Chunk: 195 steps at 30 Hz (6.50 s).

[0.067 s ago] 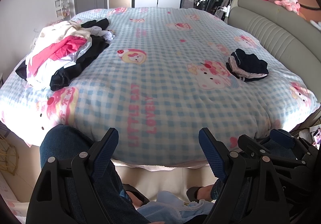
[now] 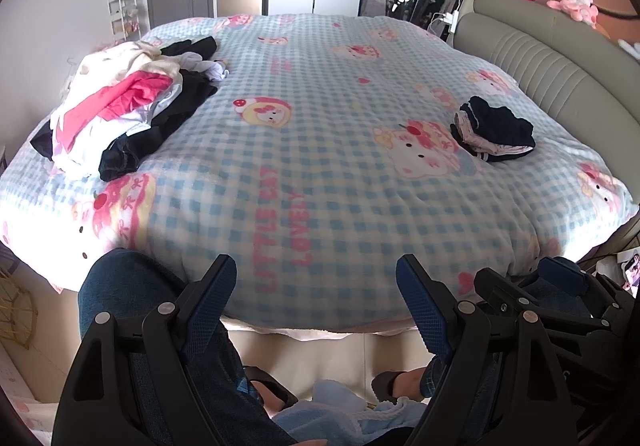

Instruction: Fold clothes

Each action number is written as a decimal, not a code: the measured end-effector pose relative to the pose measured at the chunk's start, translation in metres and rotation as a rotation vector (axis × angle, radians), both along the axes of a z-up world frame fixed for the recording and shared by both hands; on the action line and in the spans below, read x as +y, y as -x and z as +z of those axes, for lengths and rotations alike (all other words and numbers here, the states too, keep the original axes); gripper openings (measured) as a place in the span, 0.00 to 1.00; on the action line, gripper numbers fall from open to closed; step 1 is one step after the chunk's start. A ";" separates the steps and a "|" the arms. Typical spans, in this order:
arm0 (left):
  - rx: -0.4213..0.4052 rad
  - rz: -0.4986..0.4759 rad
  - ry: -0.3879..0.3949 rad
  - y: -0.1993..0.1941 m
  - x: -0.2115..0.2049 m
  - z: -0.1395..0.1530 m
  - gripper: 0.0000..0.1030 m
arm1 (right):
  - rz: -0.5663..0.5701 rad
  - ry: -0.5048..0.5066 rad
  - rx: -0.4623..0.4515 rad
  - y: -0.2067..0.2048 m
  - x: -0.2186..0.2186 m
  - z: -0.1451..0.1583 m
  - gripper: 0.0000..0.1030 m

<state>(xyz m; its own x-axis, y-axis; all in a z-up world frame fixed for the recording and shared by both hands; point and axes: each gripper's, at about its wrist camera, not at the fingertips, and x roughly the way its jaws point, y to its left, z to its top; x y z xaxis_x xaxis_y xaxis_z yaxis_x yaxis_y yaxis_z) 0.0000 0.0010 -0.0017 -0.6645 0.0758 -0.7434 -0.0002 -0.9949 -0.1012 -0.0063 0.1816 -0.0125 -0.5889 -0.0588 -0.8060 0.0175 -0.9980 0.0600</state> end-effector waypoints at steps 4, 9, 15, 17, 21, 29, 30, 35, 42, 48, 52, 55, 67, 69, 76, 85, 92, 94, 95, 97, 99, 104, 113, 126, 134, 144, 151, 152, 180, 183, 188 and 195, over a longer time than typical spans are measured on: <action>-0.013 -0.003 -0.015 0.000 0.002 -0.003 0.82 | 0.001 0.007 -0.002 0.000 -0.005 0.001 0.87; -0.042 -0.018 -0.043 0.009 -0.002 -0.009 0.82 | 0.012 0.010 -0.009 0.003 0.000 -0.007 0.87; -0.030 -0.022 -0.061 0.022 -0.020 -0.012 0.82 | 0.065 -0.002 -0.023 0.019 -0.017 -0.013 0.87; -0.016 -0.008 -0.060 0.029 -0.033 -0.009 0.82 | 0.104 -0.001 -0.023 0.031 -0.029 -0.012 0.87; 0.006 0.068 -0.051 0.046 -0.076 -0.005 0.82 | 0.212 -0.018 0.006 0.068 -0.068 -0.001 0.87; 0.035 0.363 -0.073 0.085 -0.222 -0.003 0.81 | 0.454 -0.007 0.066 0.150 -0.197 0.030 0.87; 0.038 0.402 -0.085 0.091 -0.242 -0.004 0.81 | 0.489 -0.001 0.073 0.162 -0.218 0.034 0.87; 0.041 0.532 -0.218 0.122 -0.334 -0.022 0.80 | 0.628 -0.017 0.099 0.216 -0.331 0.032 0.87; 0.072 0.537 -0.449 0.165 -0.395 -0.056 0.80 | 0.704 -0.099 0.097 0.270 -0.419 -0.008 0.87; 0.089 0.488 -0.513 0.195 -0.400 -0.063 0.43 | 0.750 0.005 0.055 0.294 -0.432 -0.031 0.68; 0.126 0.435 -0.376 0.206 -0.367 -0.035 0.24 | 0.779 0.049 0.083 0.290 -0.425 -0.021 0.40; 0.144 0.376 -0.311 0.214 -0.343 -0.015 0.18 | 0.762 0.043 0.139 0.285 -0.410 -0.006 0.28; 0.196 0.058 -0.238 0.223 -0.199 0.053 0.11 | 0.568 0.001 0.298 0.257 -0.298 0.047 0.04; 0.173 0.014 -0.257 0.223 -0.172 0.052 0.11 | 0.517 -0.003 0.320 0.246 -0.263 0.054 0.02; 0.096 -0.143 -0.266 0.221 -0.073 0.035 0.11 | 0.407 -0.008 0.210 0.207 -0.156 0.029 0.03; -0.046 -0.349 -0.392 0.192 0.026 -0.009 0.09 | 0.283 0.043 0.072 0.170 -0.068 -0.012 0.14; -0.139 -0.429 -0.406 0.163 0.042 -0.036 0.18 | 0.218 0.070 0.011 0.156 -0.023 -0.017 0.33; -0.146 -0.392 -0.458 0.155 0.023 -0.043 0.21 | 0.242 0.098 0.009 0.154 -0.024 -0.014 0.48; -0.143 -0.356 -0.490 0.152 0.008 -0.045 0.25 | 0.270 0.112 0.006 0.154 -0.031 -0.014 0.59; -0.120 -0.246 -0.544 0.142 -0.033 -0.049 0.42 | 0.345 0.140 -0.022 0.157 -0.053 -0.018 0.68; -0.080 -0.112 -0.560 0.134 -0.074 -0.051 0.56 | 0.401 0.148 -0.057 0.161 -0.075 -0.030 0.74; -0.013 0.272 -0.556 0.128 -0.178 -0.067 0.71 | 0.499 0.113 -0.165 0.175 -0.134 -0.078 0.86; -0.167 0.219 -0.429 0.177 -0.174 -0.103 0.17 | 0.348 0.142 -0.144 0.199 -0.110 -0.103 0.27; -0.082 -0.236 -0.411 0.146 -0.003 -0.031 0.06 | 0.094 0.019 -0.008 0.116 0.036 -0.031 0.27; -0.075 -0.321 -0.384 0.189 0.053 -0.008 0.07 | 0.226 0.082 0.060 0.077 0.047 -0.004 0.65; -0.121 -0.233 -0.460 0.178 0.029 -0.018 0.14 | 0.536 0.065 -0.024 0.116 -0.044 -0.057 0.38; -0.130 -0.062 -0.409 0.164 -0.026 -0.038 0.39 | 0.296 0.103 0.088 0.176 0.007 -0.021 0.06; -0.146 -0.048 -0.436 0.165 -0.031 -0.044 0.39 | 0.257 0.103 0.123 0.180 0.022 -0.010 0.06; -0.025 -0.124 -0.469 0.240 0.027 -0.007 0.13 | -0.032 0.223 0.055 0.210 0.155 -0.023 0.06; 0.102 -0.077 -0.460 0.224 -0.016 0.043 0.13 | -0.076 0.286 0.208 0.195 0.172 0.033 0.04; 0.117 0.069 -0.361 0.193 -0.075 0.050 0.13 | -0.142 0.168 0.233 0.171 0.173 0.042 0.04; -0.104 0.172 -0.392 0.169 -0.093 -0.035 0.35 | -0.141 0.072 -0.107 0.143 0.149 -0.074 0.23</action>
<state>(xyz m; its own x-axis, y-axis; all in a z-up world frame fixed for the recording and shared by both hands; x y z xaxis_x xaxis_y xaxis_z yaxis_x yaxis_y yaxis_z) -0.1688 -0.0918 -0.0367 -0.6149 0.2602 -0.7444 0.1921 -0.8661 -0.4614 -0.1498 0.3309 -0.0866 -0.5068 -0.0415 -0.8610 -0.1322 -0.9833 0.1253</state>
